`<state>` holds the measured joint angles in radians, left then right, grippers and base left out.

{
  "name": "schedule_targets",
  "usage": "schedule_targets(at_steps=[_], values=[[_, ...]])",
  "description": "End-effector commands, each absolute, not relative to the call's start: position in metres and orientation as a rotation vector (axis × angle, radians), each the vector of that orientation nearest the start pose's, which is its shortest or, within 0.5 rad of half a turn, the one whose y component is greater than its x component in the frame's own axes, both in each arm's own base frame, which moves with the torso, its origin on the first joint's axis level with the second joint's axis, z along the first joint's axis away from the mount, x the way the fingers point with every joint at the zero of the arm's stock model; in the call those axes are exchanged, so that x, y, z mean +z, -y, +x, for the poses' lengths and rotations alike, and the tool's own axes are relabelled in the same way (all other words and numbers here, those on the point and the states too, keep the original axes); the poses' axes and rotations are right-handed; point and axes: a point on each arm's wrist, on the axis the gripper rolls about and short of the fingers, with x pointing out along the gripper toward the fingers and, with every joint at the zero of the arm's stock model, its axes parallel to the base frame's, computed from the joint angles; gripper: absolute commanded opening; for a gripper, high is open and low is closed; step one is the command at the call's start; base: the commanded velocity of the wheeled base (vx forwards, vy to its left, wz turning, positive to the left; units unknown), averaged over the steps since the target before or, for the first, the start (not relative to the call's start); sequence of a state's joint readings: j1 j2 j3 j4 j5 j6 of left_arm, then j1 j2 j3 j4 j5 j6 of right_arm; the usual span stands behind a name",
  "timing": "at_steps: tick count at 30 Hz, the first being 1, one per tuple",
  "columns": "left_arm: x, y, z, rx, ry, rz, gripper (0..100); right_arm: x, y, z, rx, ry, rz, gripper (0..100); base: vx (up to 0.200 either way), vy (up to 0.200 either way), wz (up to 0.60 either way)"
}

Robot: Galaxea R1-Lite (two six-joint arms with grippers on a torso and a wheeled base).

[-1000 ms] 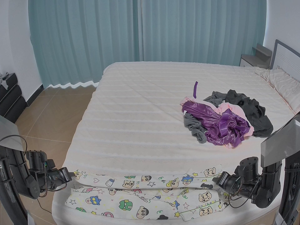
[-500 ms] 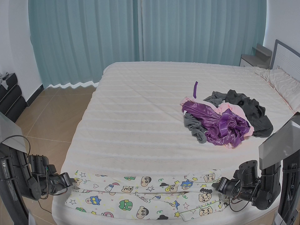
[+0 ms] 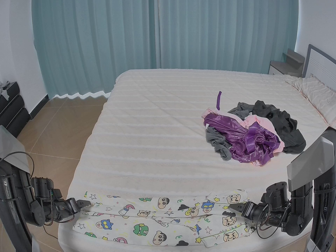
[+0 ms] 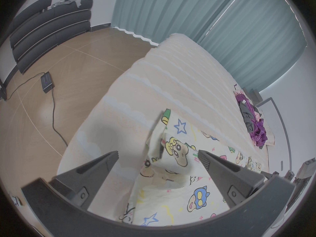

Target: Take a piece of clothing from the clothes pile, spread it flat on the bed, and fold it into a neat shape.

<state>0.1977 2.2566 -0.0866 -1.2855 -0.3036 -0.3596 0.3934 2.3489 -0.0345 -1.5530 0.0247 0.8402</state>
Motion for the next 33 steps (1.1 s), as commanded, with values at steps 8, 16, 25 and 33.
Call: schedule_targets(at_steps=[8,16,25,33], values=[[0.009,-0.043,0.202,0.025,-0.717,-0.674,100,-0.007,-0.074,0.204,0.057,-0.746,0.699,100,0.0,0.0,0.0],[0.044,-0.025,0.201,-0.047,-0.605,-0.842,100,0.003,-0.065,0.208,0.036,-0.687,0.729,100,0.0,0.0,0.0],[0.022,0.008,0.207,-0.038,-0.758,-0.9,100,0.002,-0.067,0.207,0.041,-0.695,0.727,100,0.0,0.0,0.0],[-0.011,0.025,0.215,0.059,-0.814,-0.818,100,0.001,-0.067,0.207,0.039,-0.702,0.727,100,0.0,0.0,0.0]])
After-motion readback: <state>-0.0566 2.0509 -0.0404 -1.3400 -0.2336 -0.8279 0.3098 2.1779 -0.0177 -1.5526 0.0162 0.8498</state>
